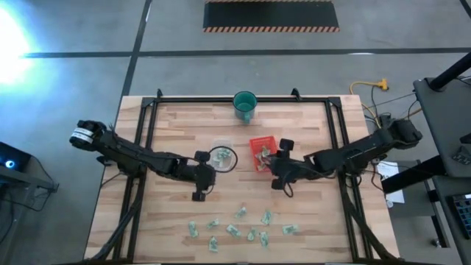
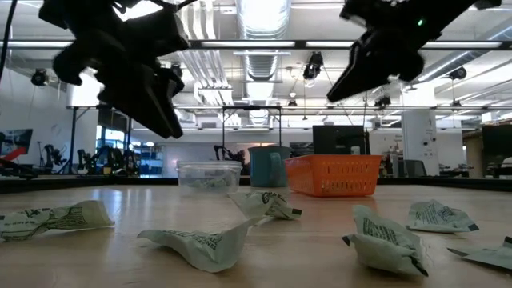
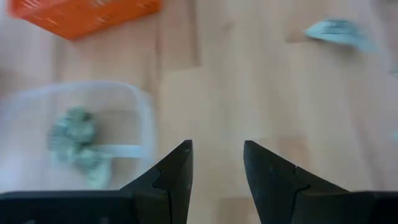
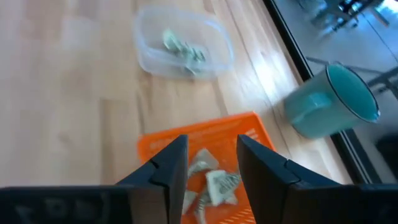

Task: Pick and place items into bin
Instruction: Put the stevia packet into the transparent bin

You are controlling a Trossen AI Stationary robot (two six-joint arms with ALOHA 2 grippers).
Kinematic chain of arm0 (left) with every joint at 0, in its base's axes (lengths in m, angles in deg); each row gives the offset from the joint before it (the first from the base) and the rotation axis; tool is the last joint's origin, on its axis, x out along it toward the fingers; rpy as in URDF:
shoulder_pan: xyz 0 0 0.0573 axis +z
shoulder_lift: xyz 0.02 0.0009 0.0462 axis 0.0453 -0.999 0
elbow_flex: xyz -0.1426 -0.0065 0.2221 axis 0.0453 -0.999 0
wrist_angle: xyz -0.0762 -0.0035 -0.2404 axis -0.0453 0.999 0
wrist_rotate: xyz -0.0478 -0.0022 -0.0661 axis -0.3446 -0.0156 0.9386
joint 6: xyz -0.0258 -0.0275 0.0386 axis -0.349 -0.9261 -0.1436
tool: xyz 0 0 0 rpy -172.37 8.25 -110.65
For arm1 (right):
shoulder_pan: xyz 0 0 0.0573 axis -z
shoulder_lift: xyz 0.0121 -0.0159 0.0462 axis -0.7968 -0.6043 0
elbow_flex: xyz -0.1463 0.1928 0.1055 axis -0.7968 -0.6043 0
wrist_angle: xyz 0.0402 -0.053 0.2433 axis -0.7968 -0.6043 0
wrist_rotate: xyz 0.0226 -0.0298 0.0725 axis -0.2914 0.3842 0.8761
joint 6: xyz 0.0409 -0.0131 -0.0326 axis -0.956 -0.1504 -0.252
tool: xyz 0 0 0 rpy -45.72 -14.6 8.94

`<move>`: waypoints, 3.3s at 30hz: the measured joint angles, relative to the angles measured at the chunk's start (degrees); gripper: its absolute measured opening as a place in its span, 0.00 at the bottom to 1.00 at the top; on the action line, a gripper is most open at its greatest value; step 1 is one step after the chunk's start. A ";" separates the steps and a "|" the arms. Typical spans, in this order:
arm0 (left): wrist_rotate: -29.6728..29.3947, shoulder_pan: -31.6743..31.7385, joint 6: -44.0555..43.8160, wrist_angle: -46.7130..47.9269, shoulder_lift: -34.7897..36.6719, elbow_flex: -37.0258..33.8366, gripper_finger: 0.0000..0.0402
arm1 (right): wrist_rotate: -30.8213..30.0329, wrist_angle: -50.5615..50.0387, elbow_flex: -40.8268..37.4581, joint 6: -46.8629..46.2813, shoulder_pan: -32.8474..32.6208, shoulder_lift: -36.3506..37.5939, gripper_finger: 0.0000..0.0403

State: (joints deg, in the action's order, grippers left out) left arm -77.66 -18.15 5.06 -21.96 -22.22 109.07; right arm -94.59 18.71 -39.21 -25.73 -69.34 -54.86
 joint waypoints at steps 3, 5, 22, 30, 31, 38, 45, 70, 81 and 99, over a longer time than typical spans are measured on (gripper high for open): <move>1.17 -2.24 -3.35 -0.01 0.00 0.00 0.32 | 0.17 0.03 0.00 -0.70 -2.06 1.99 0.30; 1.24 -4.09 -4.47 -0.06 0.00 0.00 0.32 | 0.15 0.04 0.00 -1.14 -3.28 3.01 0.30; 1.22 -20.49 -7.04 -13.04 -0.88 -0.15 0.32 | 0.17 0.02 -0.04 -3.74 -7.73 4.43 0.28; 0.96 -25.40 -7.37 -19.97 -5.36 0.07 0.32 | 0.20 0.02 -0.04 -4.37 -7.75 4.42 0.26; 0.73 -25.60 -7.37 -20.43 -6.05 0.14 0.32 | 0.20 0.03 -0.04 -4.39 -7.75 4.41 0.26; -4.92 -26.29 -7.16 -20.37 -12.53 2.85 0.32 | 0.61 0.01 -0.07 -4.39 -7.97 4.41 0.24; -5.11 -26.29 -6.94 -15.05 -18.73 8.94 0.32 | 0.61 0.01 -0.09 -4.40 -8.39 4.41 0.24; -10.98 -25.57 -12.36 2.13 -26.14 18.43 0.32 | 0.59 0.03 -0.11 -4.38 -8.39 4.39 0.21; -9.99 -25.42 -13.61 2.13 -26.14 17.56 0.32 | 0.58 0.02 -0.11 -4.97 -8.39 4.37 0.19; -8.54 -24.57 -14.99 1.60 -26.12 15.46 0.32 | 0.57 0.00 -0.11 -4.97 -8.39 4.37 0.18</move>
State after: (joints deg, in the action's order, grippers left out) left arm -86.20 -42.72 -9.94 -20.35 -48.34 124.53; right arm -94.02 18.70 -39.32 -30.69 -77.73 -50.49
